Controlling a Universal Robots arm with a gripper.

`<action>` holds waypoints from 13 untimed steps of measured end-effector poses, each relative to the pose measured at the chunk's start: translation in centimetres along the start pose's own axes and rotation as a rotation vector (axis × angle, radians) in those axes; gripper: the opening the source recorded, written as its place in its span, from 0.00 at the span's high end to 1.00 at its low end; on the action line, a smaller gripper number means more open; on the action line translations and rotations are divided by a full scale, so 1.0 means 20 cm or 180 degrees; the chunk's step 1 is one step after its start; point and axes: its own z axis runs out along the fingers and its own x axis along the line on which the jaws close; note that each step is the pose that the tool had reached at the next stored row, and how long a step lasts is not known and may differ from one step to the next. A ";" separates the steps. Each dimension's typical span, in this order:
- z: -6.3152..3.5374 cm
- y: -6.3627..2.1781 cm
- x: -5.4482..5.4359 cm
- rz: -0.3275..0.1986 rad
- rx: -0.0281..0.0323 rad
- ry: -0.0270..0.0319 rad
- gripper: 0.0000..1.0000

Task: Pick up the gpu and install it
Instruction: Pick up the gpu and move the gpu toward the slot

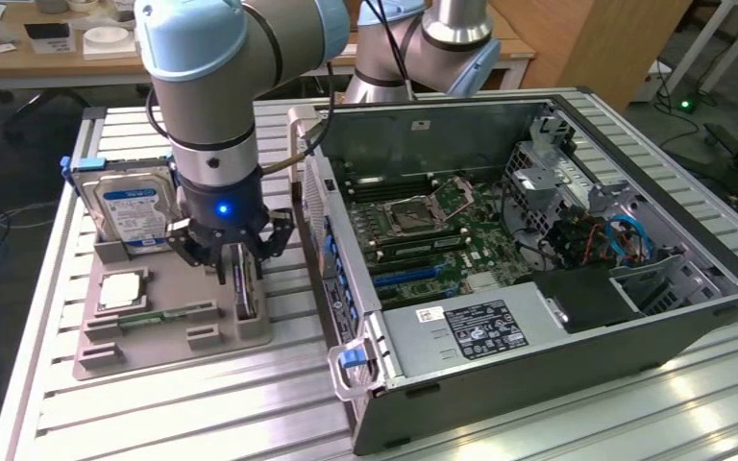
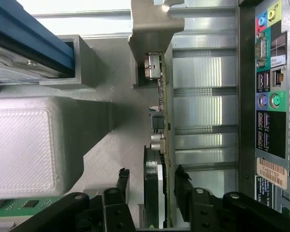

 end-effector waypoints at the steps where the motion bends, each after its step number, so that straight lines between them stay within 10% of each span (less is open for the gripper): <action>1: 0.000 0.000 0.00 0.0000 0.0000 0.0000 0.50; 13: 0.003 0.000 0.00 0.0000 0.0001 0.0000 0.58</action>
